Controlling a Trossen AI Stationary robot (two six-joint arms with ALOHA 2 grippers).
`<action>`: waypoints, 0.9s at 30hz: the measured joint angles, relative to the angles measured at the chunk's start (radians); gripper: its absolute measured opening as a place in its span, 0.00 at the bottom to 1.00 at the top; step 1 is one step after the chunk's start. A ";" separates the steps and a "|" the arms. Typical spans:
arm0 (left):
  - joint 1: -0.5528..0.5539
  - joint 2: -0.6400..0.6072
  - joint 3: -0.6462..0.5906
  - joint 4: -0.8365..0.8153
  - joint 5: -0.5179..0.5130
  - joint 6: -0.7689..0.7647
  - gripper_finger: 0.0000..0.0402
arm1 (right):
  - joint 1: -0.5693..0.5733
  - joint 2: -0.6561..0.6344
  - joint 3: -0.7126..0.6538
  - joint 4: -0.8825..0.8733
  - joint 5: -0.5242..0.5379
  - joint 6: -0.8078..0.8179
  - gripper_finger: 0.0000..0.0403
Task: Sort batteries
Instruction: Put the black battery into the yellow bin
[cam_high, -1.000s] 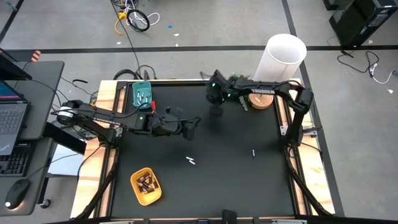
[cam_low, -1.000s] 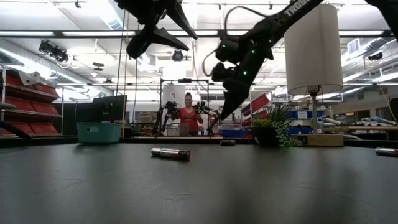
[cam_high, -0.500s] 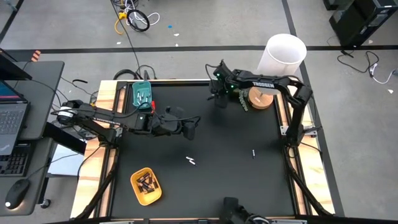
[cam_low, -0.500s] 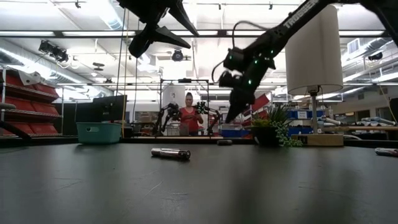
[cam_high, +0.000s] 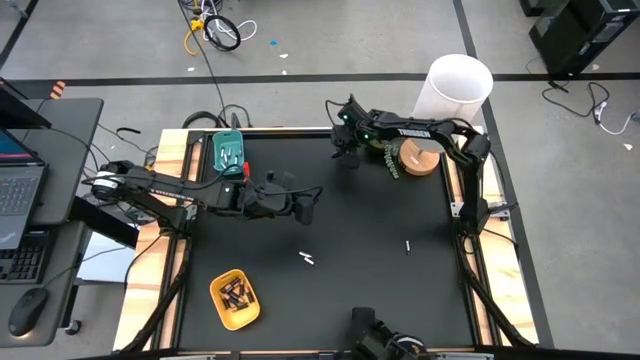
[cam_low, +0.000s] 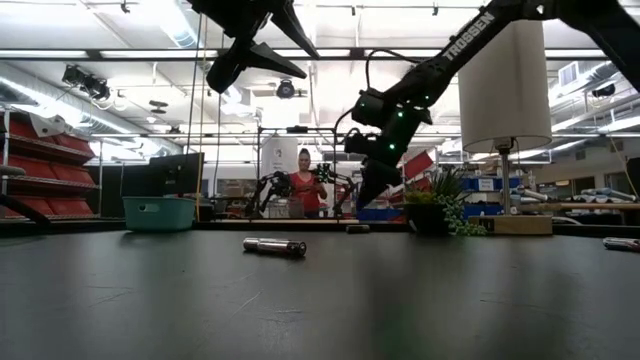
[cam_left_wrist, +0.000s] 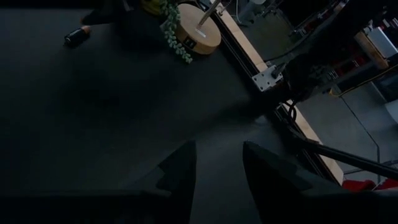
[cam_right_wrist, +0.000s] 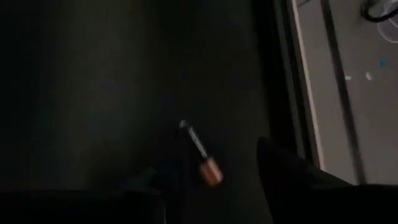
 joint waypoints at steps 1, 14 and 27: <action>0.001 0.000 0.000 0.000 -0.002 0.000 0.37 | -0.006 0.014 0.015 0.002 -0.021 0.012 0.42; 0.000 0.000 0.000 -0.015 -0.008 -0.024 0.37 | -0.029 0.119 0.140 -0.115 -0.130 0.046 0.38; 0.000 0.000 0.000 -0.027 -0.008 -0.027 0.37 | -0.027 0.130 0.053 -0.088 -0.089 0.015 0.37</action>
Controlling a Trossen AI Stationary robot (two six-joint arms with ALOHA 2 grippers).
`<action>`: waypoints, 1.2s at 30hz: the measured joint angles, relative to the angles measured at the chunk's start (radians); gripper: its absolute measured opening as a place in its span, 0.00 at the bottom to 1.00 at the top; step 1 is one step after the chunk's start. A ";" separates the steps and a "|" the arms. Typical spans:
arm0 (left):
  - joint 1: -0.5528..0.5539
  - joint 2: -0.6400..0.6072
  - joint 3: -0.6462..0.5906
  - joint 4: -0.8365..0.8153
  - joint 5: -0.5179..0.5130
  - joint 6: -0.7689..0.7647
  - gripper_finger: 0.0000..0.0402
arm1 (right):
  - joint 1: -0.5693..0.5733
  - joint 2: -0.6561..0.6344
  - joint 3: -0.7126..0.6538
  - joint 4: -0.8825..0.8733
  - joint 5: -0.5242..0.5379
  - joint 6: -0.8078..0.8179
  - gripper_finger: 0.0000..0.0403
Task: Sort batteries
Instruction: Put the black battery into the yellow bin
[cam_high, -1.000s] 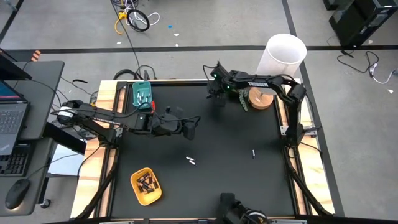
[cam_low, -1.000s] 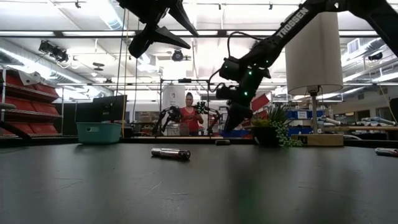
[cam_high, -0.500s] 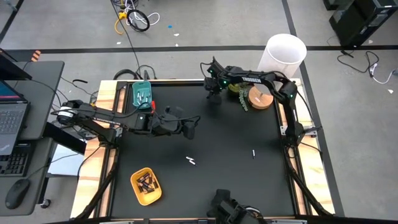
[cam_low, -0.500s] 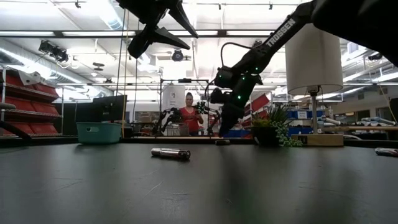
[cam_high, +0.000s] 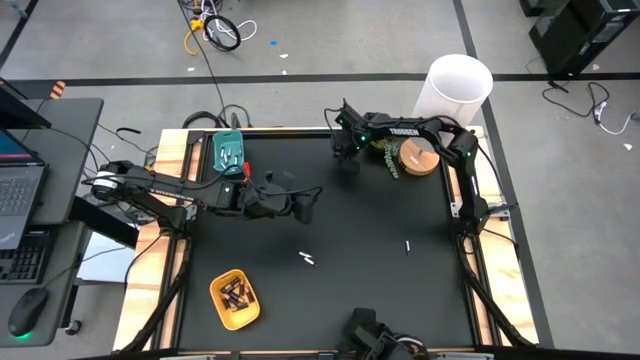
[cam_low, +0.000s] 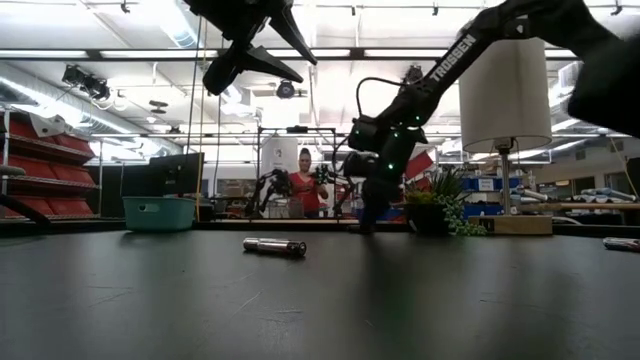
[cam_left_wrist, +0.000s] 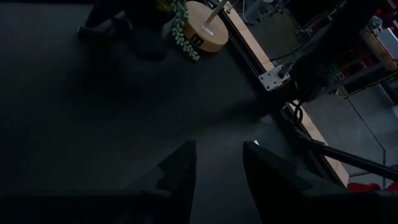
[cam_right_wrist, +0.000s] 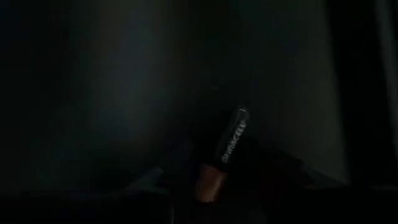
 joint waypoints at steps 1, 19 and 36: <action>0.000 0.000 0.000 0.000 0.000 0.000 0.37 | 0.002 -0.004 -0.018 0.023 0.030 -0.003 0.37; 0.000 0.000 0.000 0.018 0.021 -0.008 0.37 | 0.053 -0.010 -0.058 0.081 0.233 0.020 0.06; -0.008 -0.002 0.000 0.030 0.008 -0.056 0.37 | 0.076 -0.267 -0.064 -0.026 0.131 0.082 0.06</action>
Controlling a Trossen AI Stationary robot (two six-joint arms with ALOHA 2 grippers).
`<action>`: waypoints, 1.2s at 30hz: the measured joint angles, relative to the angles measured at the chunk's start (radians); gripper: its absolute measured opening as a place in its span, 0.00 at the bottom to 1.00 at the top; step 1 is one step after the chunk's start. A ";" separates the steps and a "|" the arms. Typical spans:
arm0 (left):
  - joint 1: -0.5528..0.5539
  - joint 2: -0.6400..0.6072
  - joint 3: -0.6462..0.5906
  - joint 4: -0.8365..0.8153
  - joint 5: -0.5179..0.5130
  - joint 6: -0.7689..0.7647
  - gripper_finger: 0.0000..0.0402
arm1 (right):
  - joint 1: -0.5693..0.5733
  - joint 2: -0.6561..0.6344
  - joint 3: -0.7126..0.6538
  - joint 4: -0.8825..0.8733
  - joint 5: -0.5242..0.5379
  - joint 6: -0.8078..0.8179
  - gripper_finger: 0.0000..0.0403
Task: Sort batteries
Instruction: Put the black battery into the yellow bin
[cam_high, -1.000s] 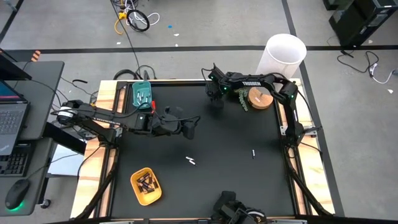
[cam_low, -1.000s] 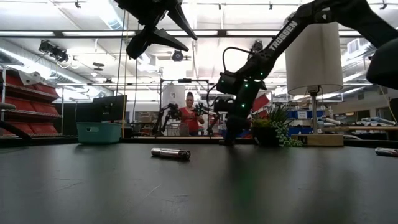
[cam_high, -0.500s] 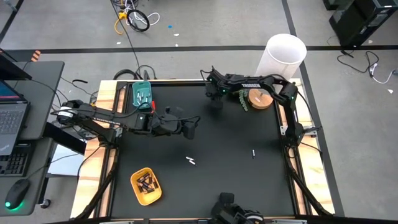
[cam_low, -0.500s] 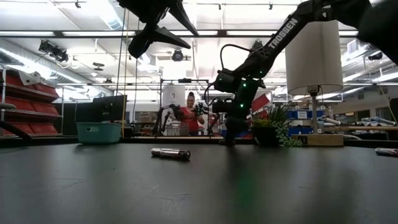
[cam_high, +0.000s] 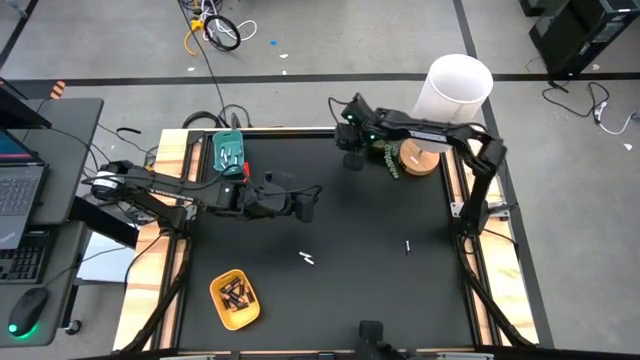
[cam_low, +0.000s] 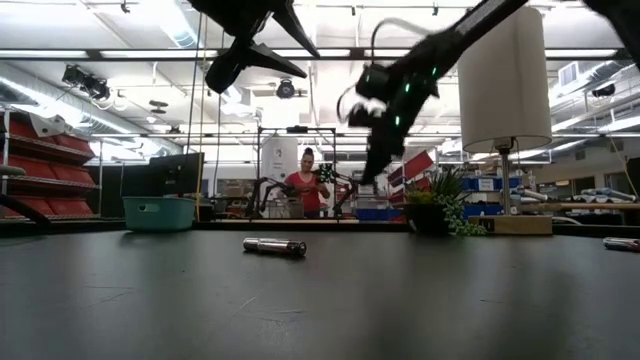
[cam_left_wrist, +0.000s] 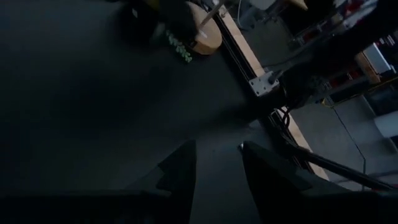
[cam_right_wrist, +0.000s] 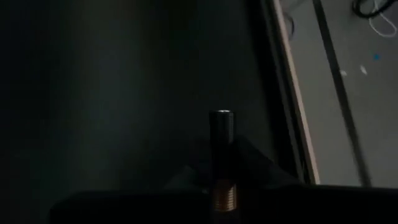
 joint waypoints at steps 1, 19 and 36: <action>-0.008 -0.008 0.000 -0.002 -0.019 0.000 0.37 | 0.008 -0.029 0.000 -0.008 -0.020 0.030 0.06; -0.474 -0.149 0.002 -0.176 -0.428 -0.122 0.33 | 0.560 -0.291 0.004 0.260 -0.090 0.705 0.06; -0.713 -0.070 -0.001 -0.302 -0.676 -0.415 0.33 | 0.768 -0.058 0.004 0.908 -0.066 1.178 0.06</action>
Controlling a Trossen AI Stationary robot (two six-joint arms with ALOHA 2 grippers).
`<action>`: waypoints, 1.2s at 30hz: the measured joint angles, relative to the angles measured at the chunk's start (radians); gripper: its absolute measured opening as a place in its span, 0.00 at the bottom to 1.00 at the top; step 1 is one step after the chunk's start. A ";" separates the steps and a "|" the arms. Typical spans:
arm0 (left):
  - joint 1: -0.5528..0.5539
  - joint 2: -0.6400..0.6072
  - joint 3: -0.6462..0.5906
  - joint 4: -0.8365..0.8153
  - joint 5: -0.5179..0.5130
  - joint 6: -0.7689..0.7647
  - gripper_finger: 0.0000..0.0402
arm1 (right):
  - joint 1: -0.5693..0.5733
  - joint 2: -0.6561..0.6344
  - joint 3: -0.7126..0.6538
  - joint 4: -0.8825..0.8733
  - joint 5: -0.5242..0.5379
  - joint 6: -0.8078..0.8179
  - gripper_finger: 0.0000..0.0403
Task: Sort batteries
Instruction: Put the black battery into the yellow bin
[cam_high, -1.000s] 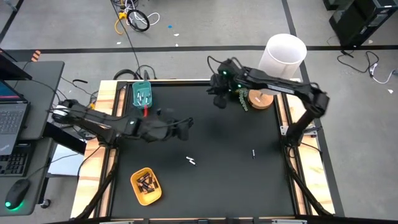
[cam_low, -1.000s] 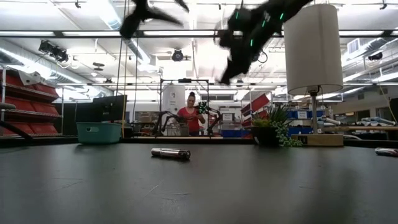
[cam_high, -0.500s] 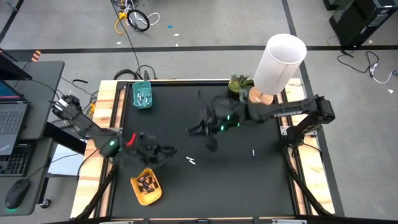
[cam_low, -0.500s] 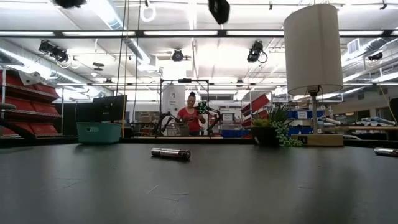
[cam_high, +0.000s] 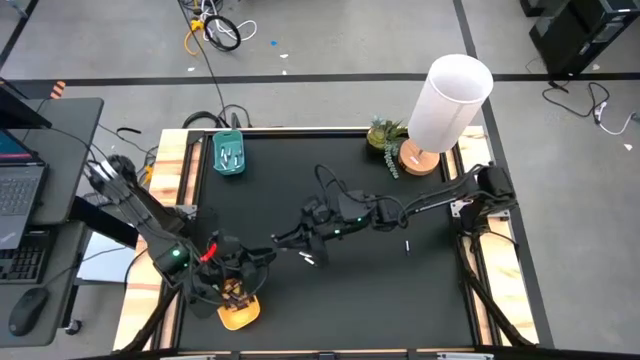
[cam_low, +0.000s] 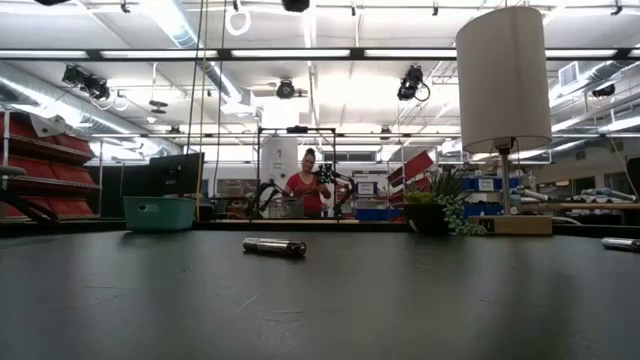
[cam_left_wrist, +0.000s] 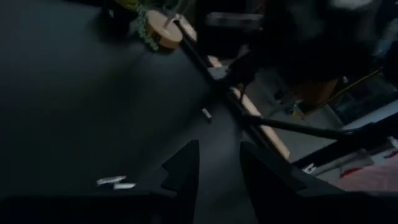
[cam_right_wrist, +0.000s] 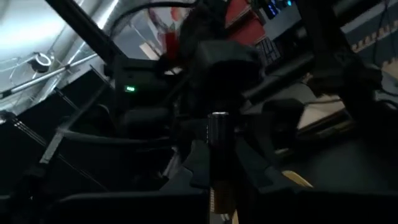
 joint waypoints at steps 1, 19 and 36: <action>0.000 0.012 0.000 0.031 -0.009 0.018 0.33 | 0.001 0.003 0.000 0.002 0.001 0.010 0.06; 0.057 0.075 0.001 0.312 -0.100 0.341 0.51 | 0.002 0.017 0.000 0.009 0.023 0.013 0.06; 0.085 0.075 0.001 0.360 -0.141 0.420 0.40 | 0.002 0.015 0.000 -0.058 0.023 -0.016 0.06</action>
